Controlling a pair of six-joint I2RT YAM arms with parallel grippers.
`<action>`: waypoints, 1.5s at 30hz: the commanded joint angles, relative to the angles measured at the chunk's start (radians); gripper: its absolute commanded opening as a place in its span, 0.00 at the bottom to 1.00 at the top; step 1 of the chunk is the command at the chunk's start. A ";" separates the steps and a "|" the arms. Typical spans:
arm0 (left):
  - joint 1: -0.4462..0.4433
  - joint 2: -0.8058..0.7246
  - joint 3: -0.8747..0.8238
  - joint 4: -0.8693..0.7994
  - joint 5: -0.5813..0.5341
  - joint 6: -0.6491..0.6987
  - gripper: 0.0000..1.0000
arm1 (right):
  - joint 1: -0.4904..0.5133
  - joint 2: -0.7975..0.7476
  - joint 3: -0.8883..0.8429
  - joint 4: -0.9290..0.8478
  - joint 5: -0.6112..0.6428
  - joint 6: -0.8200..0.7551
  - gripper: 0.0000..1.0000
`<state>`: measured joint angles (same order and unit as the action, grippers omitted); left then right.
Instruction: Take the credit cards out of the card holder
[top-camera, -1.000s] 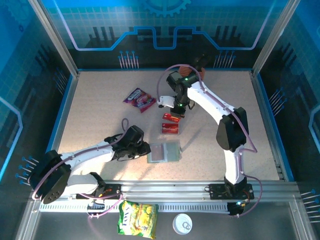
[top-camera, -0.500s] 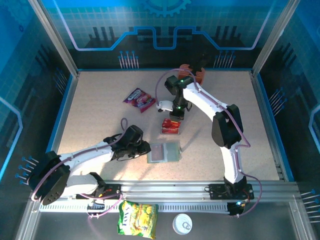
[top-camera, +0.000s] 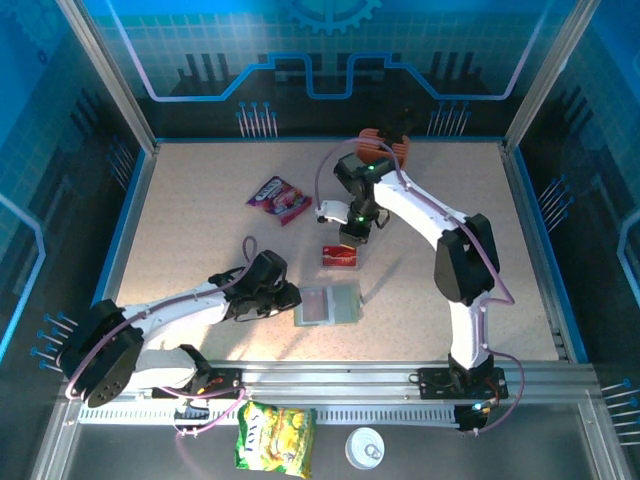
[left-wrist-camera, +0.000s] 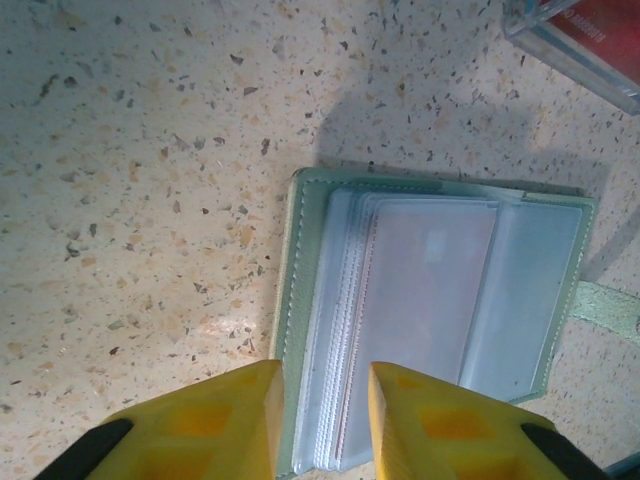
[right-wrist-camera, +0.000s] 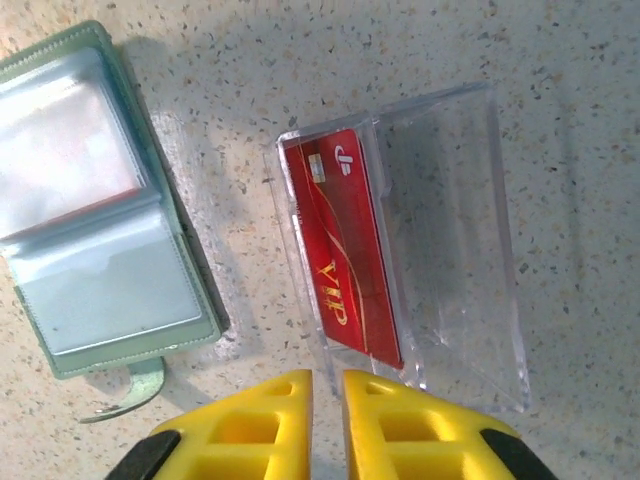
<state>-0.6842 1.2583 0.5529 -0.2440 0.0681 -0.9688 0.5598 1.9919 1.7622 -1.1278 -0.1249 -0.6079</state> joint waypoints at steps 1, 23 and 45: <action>0.006 0.033 0.021 0.028 0.032 0.005 0.27 | 0.019 -0.099 -0.092 0.144 -0.025 0.225 0.18; 0.005 0.095 0.036 0.003 0.054 0.002 0.03 | 0.138 -0.423 -0.692 0.624 -0.187 1.076 0.03; 0.004 0.148 0.029 -0.025 0.023 0.019 0.00 | 0.220 -0.319 -0.824 0.898 -0.360 1.377 0.28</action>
<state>-0.6842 1.3857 0.5690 -0.2302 0.1093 -0.9657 0.7620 1.6470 0.9543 -0.2779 -0.4580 0.7212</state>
